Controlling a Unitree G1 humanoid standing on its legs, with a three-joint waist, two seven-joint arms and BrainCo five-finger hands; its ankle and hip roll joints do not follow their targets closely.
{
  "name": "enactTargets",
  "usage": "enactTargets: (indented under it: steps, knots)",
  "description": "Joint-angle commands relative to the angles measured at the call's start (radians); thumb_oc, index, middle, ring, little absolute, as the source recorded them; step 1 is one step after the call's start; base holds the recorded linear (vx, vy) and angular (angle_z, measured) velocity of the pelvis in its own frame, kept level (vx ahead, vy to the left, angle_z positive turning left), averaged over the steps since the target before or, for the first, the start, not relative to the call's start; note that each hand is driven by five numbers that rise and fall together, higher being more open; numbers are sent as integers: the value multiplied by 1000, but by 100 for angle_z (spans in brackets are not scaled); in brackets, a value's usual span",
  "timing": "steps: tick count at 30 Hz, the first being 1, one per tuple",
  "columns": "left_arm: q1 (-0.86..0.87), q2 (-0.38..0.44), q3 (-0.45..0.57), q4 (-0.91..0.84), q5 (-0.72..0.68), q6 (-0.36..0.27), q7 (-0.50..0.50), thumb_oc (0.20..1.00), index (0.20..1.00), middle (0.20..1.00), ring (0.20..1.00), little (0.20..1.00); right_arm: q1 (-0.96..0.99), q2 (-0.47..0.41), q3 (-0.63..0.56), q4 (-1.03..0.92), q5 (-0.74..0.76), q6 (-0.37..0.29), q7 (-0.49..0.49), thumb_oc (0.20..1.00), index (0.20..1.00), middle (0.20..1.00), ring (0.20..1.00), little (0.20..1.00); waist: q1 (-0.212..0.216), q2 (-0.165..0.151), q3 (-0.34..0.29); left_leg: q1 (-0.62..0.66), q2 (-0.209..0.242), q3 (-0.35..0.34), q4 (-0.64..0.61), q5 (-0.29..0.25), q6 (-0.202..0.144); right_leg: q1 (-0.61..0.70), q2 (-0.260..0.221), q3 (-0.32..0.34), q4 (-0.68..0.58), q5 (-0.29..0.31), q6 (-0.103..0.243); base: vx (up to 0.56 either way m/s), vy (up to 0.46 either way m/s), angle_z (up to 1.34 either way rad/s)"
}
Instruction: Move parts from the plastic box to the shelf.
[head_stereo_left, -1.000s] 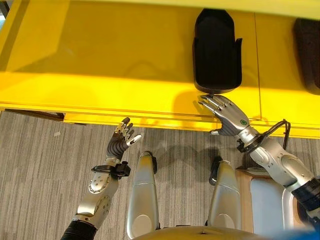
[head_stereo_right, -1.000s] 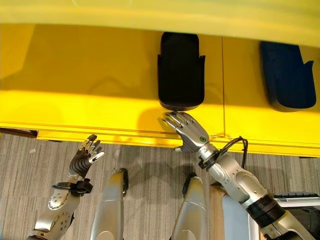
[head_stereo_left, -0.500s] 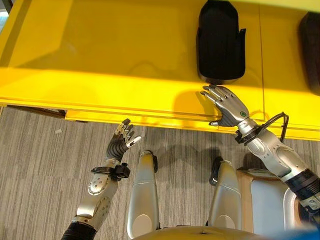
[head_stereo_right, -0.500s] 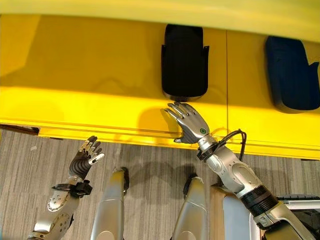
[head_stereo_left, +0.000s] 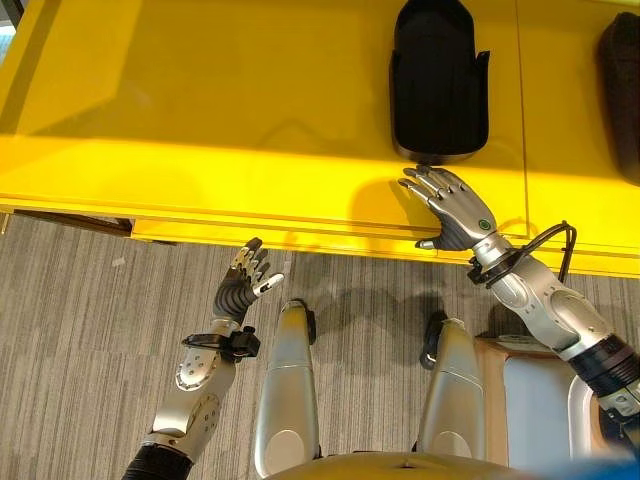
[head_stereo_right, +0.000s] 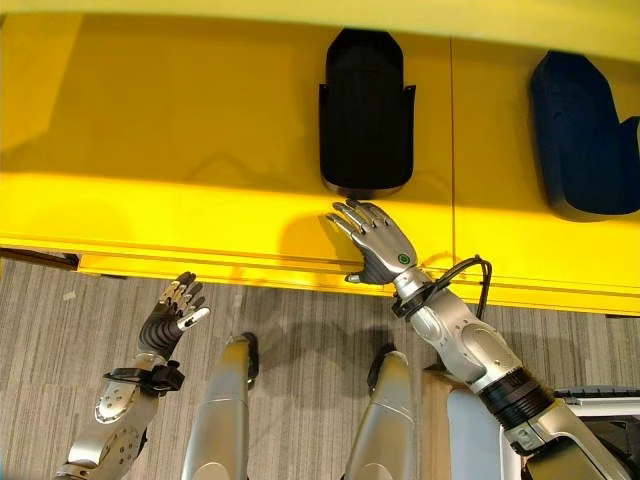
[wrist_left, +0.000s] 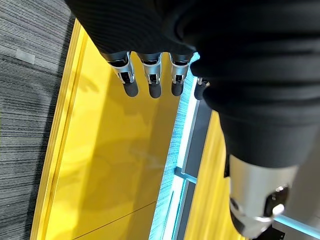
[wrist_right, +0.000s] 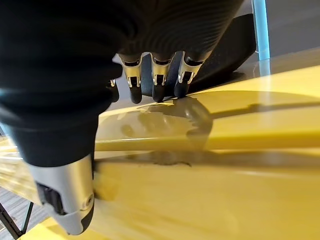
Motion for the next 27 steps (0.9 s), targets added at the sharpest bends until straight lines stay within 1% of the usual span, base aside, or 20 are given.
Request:
enactTargets:
  steps: [1, 3, 4, 5, 6, 8, 9, 10, 11, 12, 14, 16, 19, 20, 21, 22, 23, 24, 25, 27]
  knots:
    - [30, 26, 2, -17, 21, -52, 0, 1000, 1000, 1000, 1000, 1000, 78, 14, -25, 9, 41, -8, 21, 1000, 1000, 1000, 1000, 1000, 12, -3, -61, -28, -18, 1, -22, 48, 41, -56, 48, 5, 89, 10, -57, 0, 0, 0]
    - [28, 24, 6, -15, 27, -54, 4, 1000, 1000, 1000, 1000, 1000, 151, 11, -46, -23, 91, -30, 41, 1000, 1000, 1000, 1000, 1000, 4, -9, -59, -17, -15, 0, -32, 52, 39, -47, 49, 3, 83, 13, -56, -42, -6, 0]
    - [29, 24, 4, -14, 34, -55, 6, 1000, 1000, 1000, 1000, 1000, 222, 0, -70, -62, 131, -47, 61, 1000, 1000, 1000, 1000, 1000, -2, -13, -57, -9, -15, 2, -50, 81, 41, -38, 48, -3, 66, 38, -63, -82, -14, 0]
    - [28, 24, 6, -12, 37, -56, 6, 1000, 1000, 1000, 1000, 1000, 250, -6, -77, -81, 150, -60, 69, 1000, 1000, 1000, 1000, 1000, -8, -16, -59, -3, -13, 1, -58, 84, 39, -35, 48, -4, 59, 41, -62, -74, -17, 1]
    - [27, 29, 5, -13, 37, -58, 6, 1000, 1000, 1000, 1000, 1000, 304, -21, -103, -118, 196, -76, 87, 1000, 1000, 1000, 1000, 1000, -12, -18, -60, 17, -8, 0, -71, 89, 36, -19, 50, -6, 48, 46, -60, 24, -34, -3]
    - [27, 30, 6, -16, 34, -60, 4, 1000, 1000, 1000, 1000, 1000, 373, -43, -160, -206, 269, -117, 86, 1000, 1000, 1000, 1000, 1000, -23, -21, -71, 80, 4, 2, -121, 102, 26, 41, 57, -13, 3, 57, -55, 45, -40, -4]
    - [26, 32, 3, -15, 32, -62, 2, 1000, 1000, 1000, 1000, 1000, 385, -58, -173, -229, 277, -131, 80, 1000, 1000, 1000, 1000, 1000, -25, -22, -71, 100, 7, 2, -136, 107, 23, 61, 59, -15, -12, 62, -56, 28, -25, -12]
    - [26, 32, 2, -15, 32, -62, 1, 1000, 1000, 1000, 1000, 1000, 388, -59, -175, -231, 278, -131, 81, 1000, 1000, 1000, 1000, 1000, -24, -21, -69, 105, 7, 2, -139, 108, 23, 66, 59, -16, -15, 63, -56, 60, -41, -22]
    - [25, 35, -4, -6, 31, -64, -7, 1000, 1000, 1000, 1000, 1000, 400, -90, -199, -266, 296, -159, 70, 1000, 1000, 1000, 1000, 1000, -30, -22, -73, 157, 12, 2, -181, 122, 18, 118, 70, -20, -59, 75, -51, 79, -45, -26]
    - [23, 36, -8, -4, 27, -62, -15, 1000, 1000, 1000, 1000, 1000, 401, -98, -213, -281, 316, -170, 71, 1000, 1000, 1000, 1000, 1000, -34, -21, -75, 185, 16, 3, -206, 132, 15, 144, 75, -25, -78, 79, -49, 104, -71, -16]
    - [24, 36, -10, -7, 22, -61, -20, 1000, 1000, 1000, 1000, 1000, 430, -91, -256, -318, 377, -192, 64, 1000, 1000, 1000, 1000, 1000, -42, -19, -77, 251, 23, 5, -267, 155, 11, 208, 87, -33, -133, 94, -43, 90, -53, -14]
    - [27, 30, -13, 3, 18, -60, -25, 1000, 1000, 1000, 1000, 1000, 464, -55, -297, -347, 474, -216, 59, 1000, 1000, 1000, 1000, 1000, -53, -15, -85, 330, 33, 14, -359, 192, 5, 282, 104, -44, -210, 117, -34, 116, -44, -14]
    - [35, 17, -9, 11, 13, -64, -33, 1000, 1000, 1000, 1000, 1000, 529, 4, -337, -348, 614, -235, 81, 1000, 1000, 1000, 1000, 1000, -70, -9, -101, 443, 51, 37, -496, 240, -2, 379, 129, -58, -317, 146, -25, 118, -31, -6]
    - [44, 13, -7, 10, 11, -63, -35, 1000, 1000, 1000, 1000, 1000, 559, 30, -350, -344, 669, -242, 96, 1000, 1000, 1000, 1000, 1000, -74, -5, -109, 486, 60, 48, -556, 268, -6, 414, 140, -59, -370, 167, -23, 156, -51, -17]
    - [55, 4, 1, 17, 8, -61, -41, 1000, 1000, 1000, 1000, 1000, 588, 61, -352, -329, 720, -235, 115, 1000, 1000, 1000, 1000, 1000, -83, 2, -134, 543, 79, 65, -639, 301, -15, 454, 154, -60, -440, 179, -17, 119, -41, -25]
    - [56, 4, 0, 17, 8, -62, -41, 1000, 1000, 1000, 1000, 1000, 591, 60, -353, -331, 721, -235, 116, 1000, 1000, 1000, 1000, 1000, -82, 3, -134, 551, 80, 67, -649, 306, -16, 460, 156, -60, -448, 183, -18, 118, -49, -21]
    - [63, -2, 5, 15, 8, -62, -47, 1000, 1000, 1000, 1000, 1000, 604, 70, -353, -324, 735, -235, 125, 1000, 1000, 1000, 1000, 1000, -86, 5, -144, 583, 84, 79, -686, 315, -16, 480, 162, -56, -478, 191, -15, 112, -53, -29]
    - [71, -17, 13, 12, 14, -63, -48, 1000, 1000, 1000, 1000, 1000, 629, 90, -365, -313, 760, -226, 129, 1000, 1000, 1000, 1000, 1000, -96, 15, -170, 636, 104, 95, -767, 357, -28, 517, 177, -47, -537, 202, -15, 190, -95, -35]
    - [81, -32, 16, 10, 17, -61, -56, 1000, 1000, 1000, 1000, 1000, 646, 107, -373, -295, 791, -221, 138, 1000, 1000, 1000, 1000, 1000, -105, 26, -198, 694, 127, 122, -841, 389, -37, 559, 196, -47, -606, 217, -16, 186, -94, -39]
    - [86, -52, 22, 8, 23, -59, -53, 1000, 1000, 1000, 1000, 1000, 652, 129, -385, -289, 836, -218, 138, 1000, 1000, 1000, 1000, 1000, -111, 36, -227, 729, 139, 147, -880, 409, -45, 587, 211, -36, -657, 229, -16, 130, -105, -34]
